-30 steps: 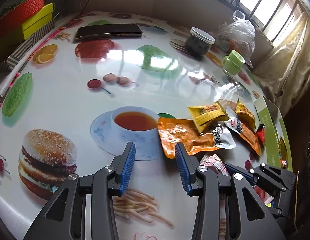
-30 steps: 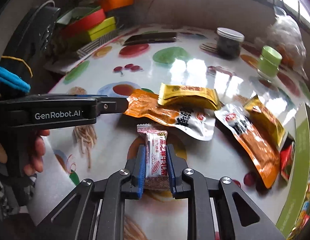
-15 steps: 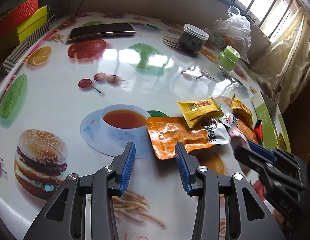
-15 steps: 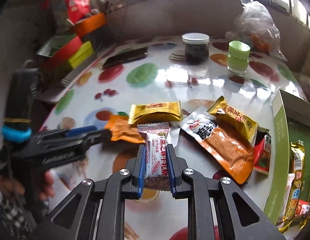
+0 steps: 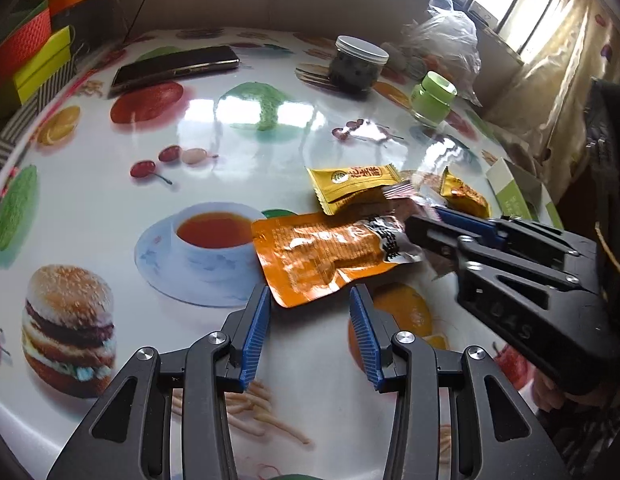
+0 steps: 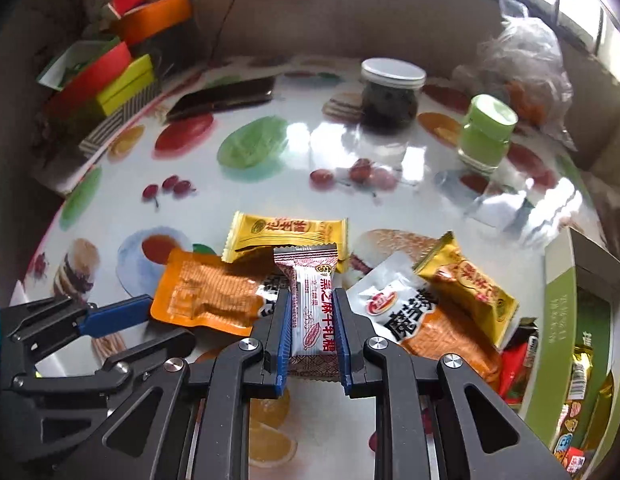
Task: Organize snacks
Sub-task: 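Grasp an orange konjac packet with the left tool while the right tool holds the white-red packet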
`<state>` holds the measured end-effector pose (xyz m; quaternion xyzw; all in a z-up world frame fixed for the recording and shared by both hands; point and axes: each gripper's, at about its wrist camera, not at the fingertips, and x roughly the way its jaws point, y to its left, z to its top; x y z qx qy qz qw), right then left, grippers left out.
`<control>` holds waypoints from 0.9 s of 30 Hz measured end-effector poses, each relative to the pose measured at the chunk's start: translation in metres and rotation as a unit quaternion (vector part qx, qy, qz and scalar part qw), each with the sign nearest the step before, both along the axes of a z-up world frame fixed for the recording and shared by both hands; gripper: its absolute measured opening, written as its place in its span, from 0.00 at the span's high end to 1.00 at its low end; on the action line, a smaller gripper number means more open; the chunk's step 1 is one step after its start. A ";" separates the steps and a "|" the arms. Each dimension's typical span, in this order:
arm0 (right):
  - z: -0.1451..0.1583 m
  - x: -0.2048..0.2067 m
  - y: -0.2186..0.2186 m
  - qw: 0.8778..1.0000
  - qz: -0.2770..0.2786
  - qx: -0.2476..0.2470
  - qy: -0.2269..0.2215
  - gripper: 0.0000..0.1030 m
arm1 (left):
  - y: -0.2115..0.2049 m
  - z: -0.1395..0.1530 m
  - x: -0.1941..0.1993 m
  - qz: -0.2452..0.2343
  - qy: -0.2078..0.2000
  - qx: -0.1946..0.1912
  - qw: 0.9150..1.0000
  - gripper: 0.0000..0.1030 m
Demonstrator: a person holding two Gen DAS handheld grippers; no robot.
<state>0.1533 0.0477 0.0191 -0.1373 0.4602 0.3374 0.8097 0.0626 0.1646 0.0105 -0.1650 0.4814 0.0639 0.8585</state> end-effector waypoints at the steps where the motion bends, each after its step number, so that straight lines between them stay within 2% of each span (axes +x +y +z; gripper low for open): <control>1: 0.001 0.000 -0.003 1.000 -0.005 0.001 -0.001 0.82 | 0.000 0.000 0.001 -0.004 0.000 0.009 1.000 0.59; 2: 0.001 -0.001 -0.008 1.000 -0.013 0.003 -0.002 0.82 | 0.001 0.001 0.003 -0.010 -0.001 0.021 1.000 0.58; 5: 0.004 -0.005 -0.027 0.999 -0.041 0.022 0.002 0.82 | -0.001 0.001 0.010 -0.050 0.000 0.053 0.997 0.40; 9: 0.009 -0.014 -0.046 0.997 -0.059 0.038 0.005 0.82 | -0.006 0.005 0.019 -0.104 -0.006 0.105 0.989 0.39; 14: 0.013 -0.025 -0.057 0.996 -0.067 0.050 0.007 0.82 | -0.013 0.006 0.034 -0.160 -0.004 0.131 0.978 0.39; 21: 0.015 -0.034 -0.066 0.996 -0.072 0.058 0.014 0.82 | -0.024 0.000 0.051 -0.221 0.004 0.150 0.964 0.39; 27: 0.016 -0.037 -0.071 0.995 -0.080 0.056 0.015 0.82 | -0.029 -0.002 0.059 -0.251 0.004 0.136 0.958 0.39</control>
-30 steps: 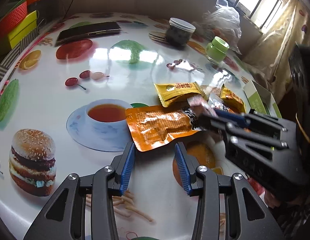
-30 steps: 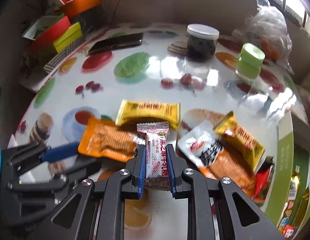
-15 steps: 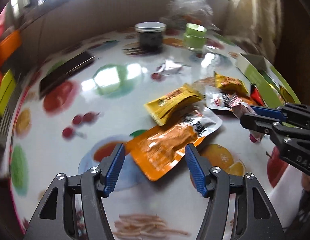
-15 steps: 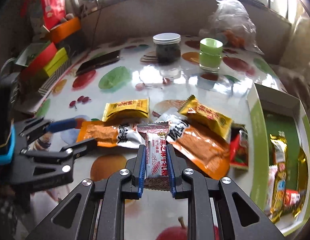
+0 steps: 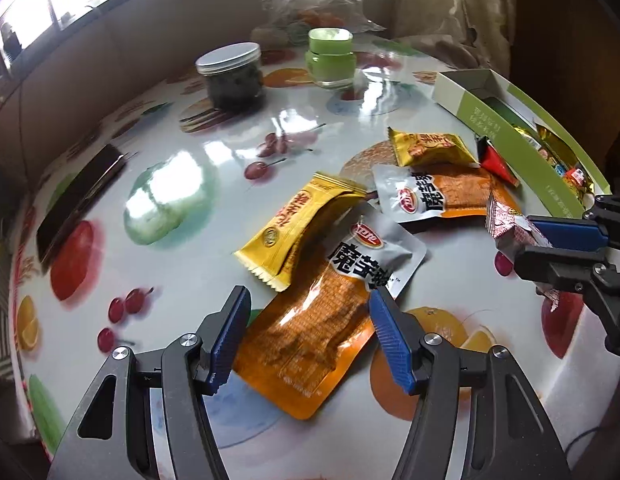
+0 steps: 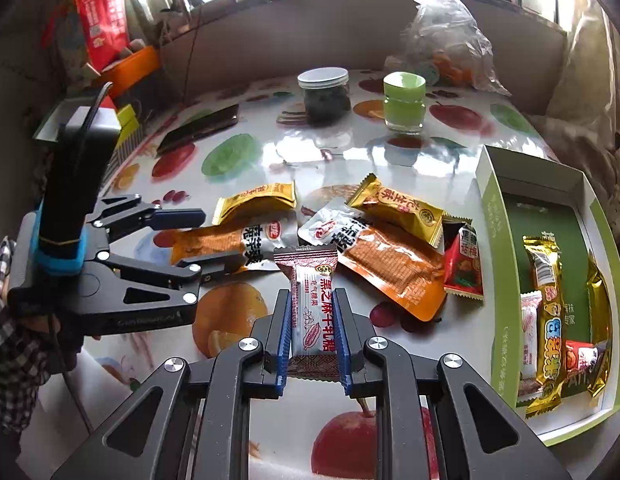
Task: Organize snacks
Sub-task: 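Grasp an orange konjac packet with the left tool while the right tool holds the white-red packet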
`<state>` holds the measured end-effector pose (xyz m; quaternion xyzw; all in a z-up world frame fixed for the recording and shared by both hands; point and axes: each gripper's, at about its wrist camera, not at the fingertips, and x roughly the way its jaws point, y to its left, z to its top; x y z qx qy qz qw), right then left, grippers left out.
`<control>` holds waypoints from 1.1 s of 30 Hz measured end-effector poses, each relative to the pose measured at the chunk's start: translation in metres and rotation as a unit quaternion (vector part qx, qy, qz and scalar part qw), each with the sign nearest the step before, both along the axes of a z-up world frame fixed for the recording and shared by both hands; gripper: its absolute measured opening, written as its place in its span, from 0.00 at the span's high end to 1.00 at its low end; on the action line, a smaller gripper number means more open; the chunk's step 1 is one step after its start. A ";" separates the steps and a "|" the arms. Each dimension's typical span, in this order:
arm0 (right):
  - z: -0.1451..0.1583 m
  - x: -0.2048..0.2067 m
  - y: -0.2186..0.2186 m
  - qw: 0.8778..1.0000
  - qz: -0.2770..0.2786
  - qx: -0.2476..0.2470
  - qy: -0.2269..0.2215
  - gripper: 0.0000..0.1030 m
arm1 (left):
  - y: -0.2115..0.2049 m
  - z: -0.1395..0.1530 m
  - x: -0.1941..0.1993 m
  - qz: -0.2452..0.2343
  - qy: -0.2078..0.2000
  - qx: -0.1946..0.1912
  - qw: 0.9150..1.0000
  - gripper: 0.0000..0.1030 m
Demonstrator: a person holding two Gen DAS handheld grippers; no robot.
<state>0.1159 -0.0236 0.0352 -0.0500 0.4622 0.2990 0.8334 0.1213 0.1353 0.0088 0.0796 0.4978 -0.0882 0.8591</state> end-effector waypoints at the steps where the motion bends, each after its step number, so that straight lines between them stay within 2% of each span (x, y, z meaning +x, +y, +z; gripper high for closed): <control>1: 0.000 -0.001 -0.001 1.000 0.000 0.000 0.000 0.82 | -0.001 -0.001 0.001 -0.004 0.003 -0.004 1.000 0.39; 4: 0.000 -0.002 -0.005 1.000 -0.007 0.000 0.001 0.82 | -0.003 0.000 -0.002 -0.014 0.018 -0.033 0.999 0.39; 15: -0.003 -0.002 -0.014 1.000 -0.026 0.000 0.008 0.82 | -0.025 -0.003 -0.011 -0.041 0.023 -0.019 0.999 0.39; 28: -0.004 -0.003 -0.015 1.000 -0.025 -0.003 0.010 0.82 | -0.020 -0.004 -0.001 -0.004 0.018 -0.037 0.999 0.39; 33: -0.005 -0.002 -0.017 1.000 -0.027 -0.002 0.013 0.82 | -0.018 -0.003 -0.003 0.013 0.012 -0.046 0.999 0.46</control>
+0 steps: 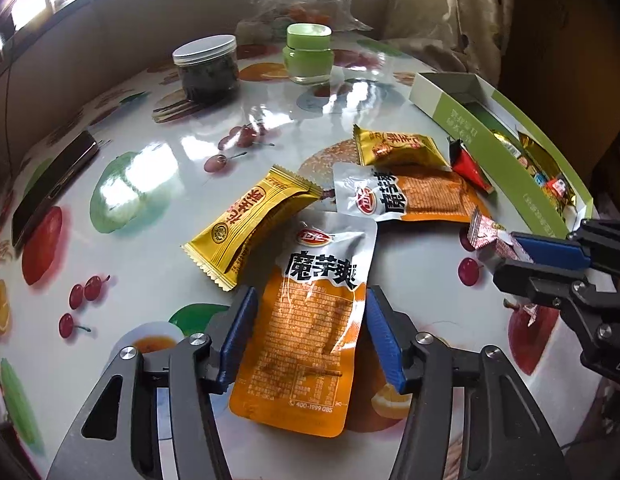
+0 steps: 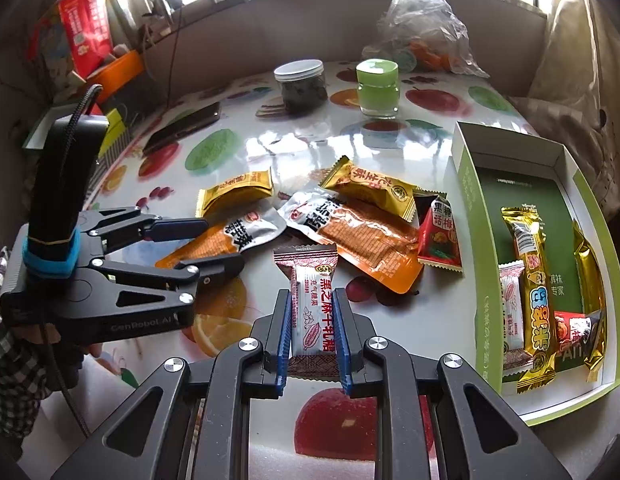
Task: Organize snacks
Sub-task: 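Grasp an orange konjac packet with the left tool while the right tool holds the white-red packet, then carry both held packets over the green box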
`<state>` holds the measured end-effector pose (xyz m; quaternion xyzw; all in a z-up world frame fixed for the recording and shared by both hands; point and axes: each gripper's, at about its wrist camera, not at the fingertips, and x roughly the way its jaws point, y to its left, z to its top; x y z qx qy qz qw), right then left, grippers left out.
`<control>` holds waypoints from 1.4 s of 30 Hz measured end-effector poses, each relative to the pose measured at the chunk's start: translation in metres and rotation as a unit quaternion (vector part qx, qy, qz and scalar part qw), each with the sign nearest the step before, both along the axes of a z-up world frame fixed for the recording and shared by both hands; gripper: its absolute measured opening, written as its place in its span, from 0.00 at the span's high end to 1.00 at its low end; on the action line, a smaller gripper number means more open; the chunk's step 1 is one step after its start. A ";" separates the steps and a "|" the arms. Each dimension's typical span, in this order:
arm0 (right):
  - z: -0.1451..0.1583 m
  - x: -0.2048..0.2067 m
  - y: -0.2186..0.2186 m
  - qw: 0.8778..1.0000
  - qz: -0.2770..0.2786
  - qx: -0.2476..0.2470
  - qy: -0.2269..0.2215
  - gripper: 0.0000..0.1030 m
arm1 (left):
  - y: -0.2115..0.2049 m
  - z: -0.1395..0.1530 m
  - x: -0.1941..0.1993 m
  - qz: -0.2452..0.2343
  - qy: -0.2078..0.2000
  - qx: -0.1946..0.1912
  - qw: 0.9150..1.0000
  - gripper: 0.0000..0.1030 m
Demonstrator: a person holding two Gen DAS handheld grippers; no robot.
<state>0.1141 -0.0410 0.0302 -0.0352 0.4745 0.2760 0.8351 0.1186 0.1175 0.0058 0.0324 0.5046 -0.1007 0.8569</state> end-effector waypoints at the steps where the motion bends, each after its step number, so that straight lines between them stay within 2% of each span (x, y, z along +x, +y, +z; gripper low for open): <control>1: 0.000 0.000 0.000 1.000 0.000 0.000 0.001 0.82 | 0.000 0.000 0.000 0.003 0.000 -0.001 1.000 0.46; 8: 0.000 -0.002 -0.002 1.000 0.002 0.003 0.002 0.82 | 0.001 0.003 -0.003 0.019 -0.005 -0.009 1.000 0.50; 24: 0.004 -0.007 -0.018 1.000 -0.009 0.012 -0.006 0.82 | -0.007 0.019 -0.022 0.052 -0.021 -0.012 0.998 0.51; 42: 0.018 -0.014 -0.055 0.999 -0.044 0.021 -0.023 0.82 | -0.040 0.051 -0.034 0.050 -0.052 -0.029 0.997 0.51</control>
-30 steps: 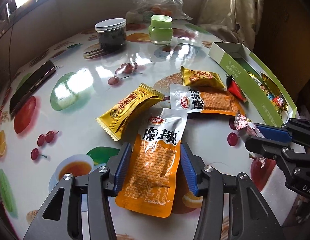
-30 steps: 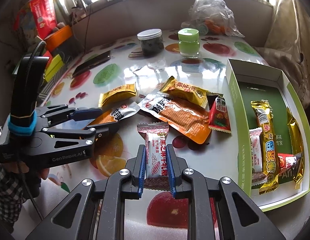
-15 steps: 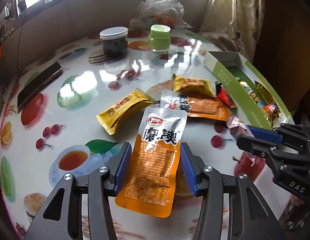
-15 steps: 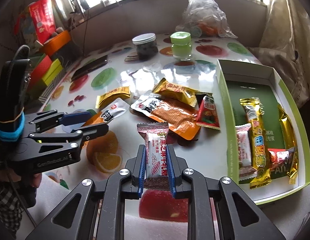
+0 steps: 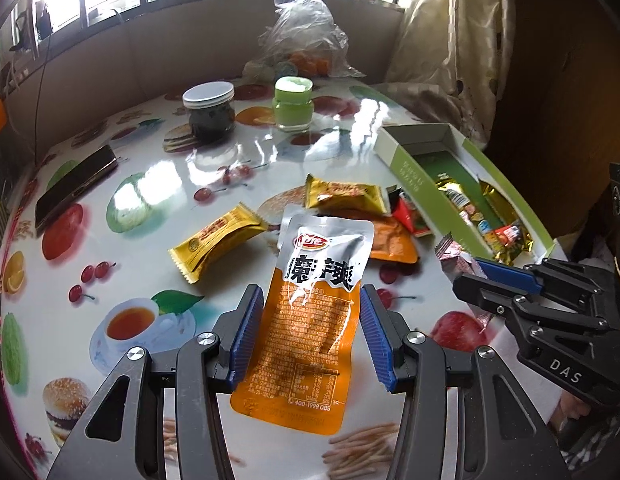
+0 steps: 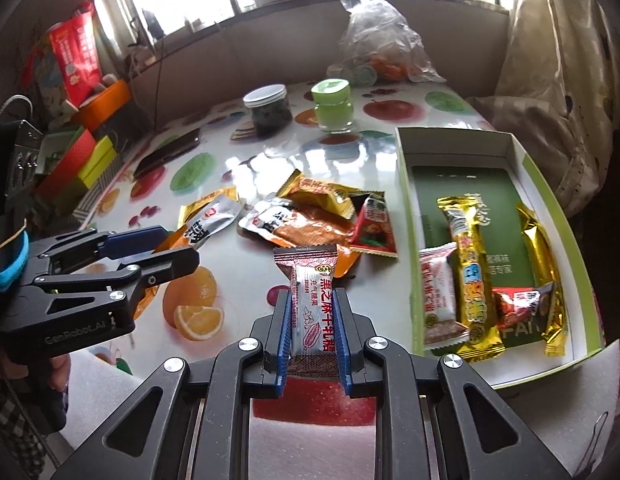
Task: Organize snacks
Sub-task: 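Carry both held packets over the green box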
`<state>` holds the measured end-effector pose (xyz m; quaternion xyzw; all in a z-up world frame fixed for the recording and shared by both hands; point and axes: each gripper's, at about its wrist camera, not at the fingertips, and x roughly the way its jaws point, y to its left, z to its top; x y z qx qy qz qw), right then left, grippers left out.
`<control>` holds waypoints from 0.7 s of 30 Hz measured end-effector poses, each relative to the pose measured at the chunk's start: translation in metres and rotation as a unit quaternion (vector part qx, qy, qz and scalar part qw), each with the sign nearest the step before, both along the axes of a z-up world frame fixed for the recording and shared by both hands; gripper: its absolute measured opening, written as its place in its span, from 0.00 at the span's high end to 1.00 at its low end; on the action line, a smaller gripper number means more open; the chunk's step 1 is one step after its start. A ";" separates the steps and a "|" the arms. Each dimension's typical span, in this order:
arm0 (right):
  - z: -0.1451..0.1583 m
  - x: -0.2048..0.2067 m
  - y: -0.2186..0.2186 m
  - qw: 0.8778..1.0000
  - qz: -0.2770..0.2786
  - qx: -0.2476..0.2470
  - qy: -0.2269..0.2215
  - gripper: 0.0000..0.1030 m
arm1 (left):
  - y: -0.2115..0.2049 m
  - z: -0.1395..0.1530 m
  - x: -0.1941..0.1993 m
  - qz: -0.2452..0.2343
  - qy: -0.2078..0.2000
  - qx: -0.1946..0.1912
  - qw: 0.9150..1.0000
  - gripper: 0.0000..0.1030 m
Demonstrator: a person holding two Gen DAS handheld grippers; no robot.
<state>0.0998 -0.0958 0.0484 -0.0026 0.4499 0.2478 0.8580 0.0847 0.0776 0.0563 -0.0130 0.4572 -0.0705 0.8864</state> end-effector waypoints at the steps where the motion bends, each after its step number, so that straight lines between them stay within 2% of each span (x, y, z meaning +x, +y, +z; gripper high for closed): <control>1: 0.001 0.000 -0.002 1.000 -0.002 0.000 -0.001 0.82 | -0.002 0.002 0.000 0.000 -0.002 -0.001 1.000 0.51; 21: 0.017 0.002 -0.055 0.998 -0.050 0.004 -0.023 0.82 | -0.059 0.025 0.013 -0.024 -0.019 -0.011 0.999 0.51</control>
